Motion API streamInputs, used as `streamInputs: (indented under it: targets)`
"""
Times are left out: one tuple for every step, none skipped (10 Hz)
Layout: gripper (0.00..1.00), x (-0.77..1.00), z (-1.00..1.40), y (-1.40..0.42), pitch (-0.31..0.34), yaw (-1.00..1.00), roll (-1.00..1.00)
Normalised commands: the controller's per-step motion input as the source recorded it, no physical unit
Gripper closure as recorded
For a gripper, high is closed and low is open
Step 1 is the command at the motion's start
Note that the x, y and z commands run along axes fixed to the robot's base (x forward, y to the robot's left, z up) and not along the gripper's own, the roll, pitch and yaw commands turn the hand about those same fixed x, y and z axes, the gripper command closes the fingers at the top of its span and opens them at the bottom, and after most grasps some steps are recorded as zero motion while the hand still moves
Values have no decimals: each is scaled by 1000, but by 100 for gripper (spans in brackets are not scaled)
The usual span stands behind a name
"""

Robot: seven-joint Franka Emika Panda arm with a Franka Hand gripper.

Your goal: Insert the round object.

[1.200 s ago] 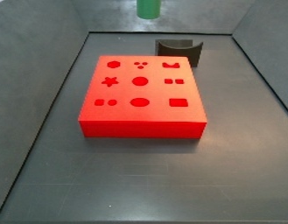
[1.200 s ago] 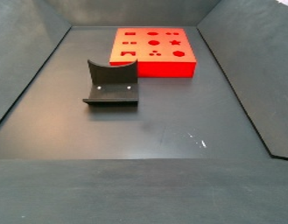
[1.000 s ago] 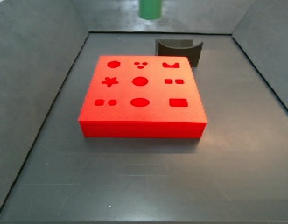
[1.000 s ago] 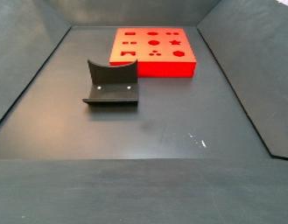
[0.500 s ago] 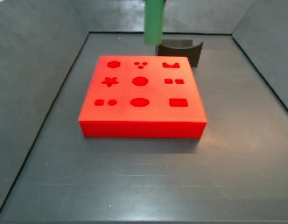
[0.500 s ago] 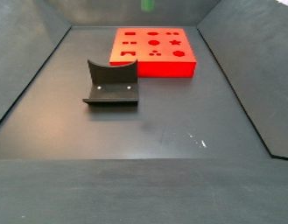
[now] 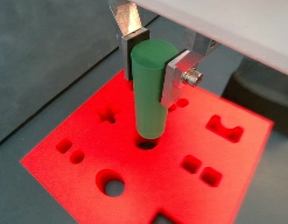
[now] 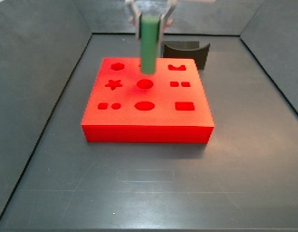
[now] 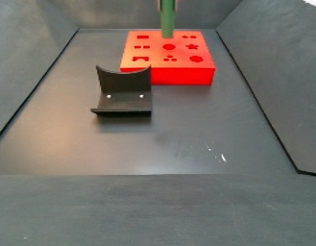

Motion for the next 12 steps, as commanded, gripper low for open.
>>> streamInputs:
  targets:
    - [100, -200, -166, 0, 11, -169, 0]
    - [100, 0, 0, -66, 0, 0, 0]
    - [100, 97, -31, 0, 3, 0, 0]
    - [100, 157, -86, 0, 0, 0, 1]
    - [100, 63, -117, 0, 0, 0, 34]
    - [100, 0, -146, 0, 0, -6, 51]
    - [100, 0, -171, 0, 0, -3, 47]
    - [100, 0, -163, 0, 0, -6, 31]
    - [100, 0, -177, 0, 0, -6, 46]
    - [100, 40, -194, 0, 0, 0, 69]
    - [100, 71, -183, 0, 0, 0, 67]
    - [100, 23, -171, 0, 0, 0, 51]
